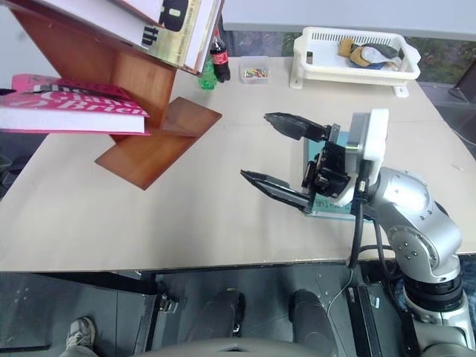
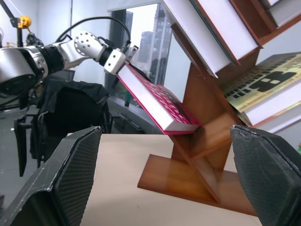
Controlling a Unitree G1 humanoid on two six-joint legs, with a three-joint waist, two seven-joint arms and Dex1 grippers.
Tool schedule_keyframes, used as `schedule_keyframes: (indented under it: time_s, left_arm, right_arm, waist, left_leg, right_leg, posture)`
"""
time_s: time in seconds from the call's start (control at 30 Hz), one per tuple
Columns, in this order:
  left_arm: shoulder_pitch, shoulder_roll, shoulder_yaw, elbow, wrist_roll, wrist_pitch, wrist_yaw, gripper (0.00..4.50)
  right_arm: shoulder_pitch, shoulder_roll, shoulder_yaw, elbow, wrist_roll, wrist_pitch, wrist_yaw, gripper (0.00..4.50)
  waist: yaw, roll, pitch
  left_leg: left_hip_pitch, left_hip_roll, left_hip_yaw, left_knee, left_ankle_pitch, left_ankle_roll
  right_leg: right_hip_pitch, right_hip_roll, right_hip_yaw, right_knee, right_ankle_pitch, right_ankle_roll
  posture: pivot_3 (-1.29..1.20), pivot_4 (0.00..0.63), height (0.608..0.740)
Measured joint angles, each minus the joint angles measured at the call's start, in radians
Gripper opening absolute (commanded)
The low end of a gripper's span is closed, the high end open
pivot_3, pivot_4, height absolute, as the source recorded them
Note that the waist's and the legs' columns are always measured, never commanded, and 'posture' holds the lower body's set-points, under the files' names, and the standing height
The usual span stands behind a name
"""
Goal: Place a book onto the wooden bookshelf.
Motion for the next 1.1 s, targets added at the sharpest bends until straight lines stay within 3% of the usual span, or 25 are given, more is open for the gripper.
schedule_keyframes:
  time_s: [0.27,0.37,0.5,0.53,0.57,0.87,1.1]
  left_arm:
    - [-0.072,-0.084,-0.059,-0.063,0.050,0.094,0.031,0.03]
    - [-0.077,-0.104,-0.063,-0.092,0.038,0.138,0.013,1.03]
    - [-0.039,-0.123,-0.081,-0.134,0.029,0.212,-0.011,2.92]
    - [-0.022,-0.122,-0.077,-0.148,0.020,0.227,-0.014,3.68]
    - [-0.016,-0.122,-0.077,-0.151,0.020,0.233,-0.016,3.82]
    - [0.297,-0.083,0.190,-0.296,-0.185,0.295,-0.067,3.82]
    - [0.577,-0.187,0.520,-0.604,-0.415,0.572,-0.170,3.82]
  right_arm:
    - [0.001,-0.004,0.001,-0.001,0.000,-0.002,0.004,4.50]
    - [0.001,-0.007,0.001,-0.001,0.000,-0.003,0.005,4.50]
    - [0.011,-0.010,0.001,-0.001,0.000,-0.004,0.009,4.50]
    - [0.014,-0.013,0.001,-0.001,0.000,-0.004,0.012,4.50]
    - [0.015,-0.014,0.000,-0.001,0.000,-0.004,0.012,4.50]
    - [0.009,-0.016,0.006,0.026,0.002,-0.004,0.045,4.50]
    - [-0.030,-0.015,0.028,0.070,0.005,-0.002,0.095,4.50]
  waist:
    - [0.021,0.002,-0.002]
    - [0.022,0.002,-0.002]
    - [0.006,0.000,-0.001]
    - [-0.009,-0.001,-0.002]
    - [-0.017,-0.001,-0.002]
    - [-0.070,-0.002,-0.001]
    - [-0.074,-0.004,0.000]
  left_leg:
    - [-0.002,0.008,0.008,0.000,0.001,0.000]
    - [-0.002,0.009,0.009,0.000,0.001,0.000]
    - [-0.007,0.010,0.010,0.000,0.003,-0.001]
    - [-0.008,0.011,0.011,0.000,0.008,-0.001]
    - [-0.009,0.011,0.011,0.000,0.008,-0.001]
    - [-0.038,0.011,0.015,-0.004,0.004,0.002]
    - [-0.036,0.012,0.017,-0.004,0.004,0.002]
  right_leg:
    - [0.005,0.000,-0.001,0.000,0.000,0.000]
    - [0.006,-0.001,-0.001,0.000,0.000,0.000]
    - [0.002,0.000,-0.001,-0.001,0.000,0.000]
    - [0.000,0.002,0.000,-0.001,0.000,-0.001]
    - [0.000,0.002,0.000,-0.001,0.000,-0.001]
    - [-0.029,0.000,0.001,-0.005,-0.001,-0.001]
    - [-0.028,-0.001,0.002,-0.005,-0.001,0.000]
  posture:
    - [0.00,0.150,0.740]
    - [0.00,0.150,0.740]
    - [0.00,0.150,0.740]
    - [0.00,0.150,0.740]
    - [0.00,0.150,0.740]
    - [0.00,0.150,0.740]
    - [0.00,0.150,0.740]
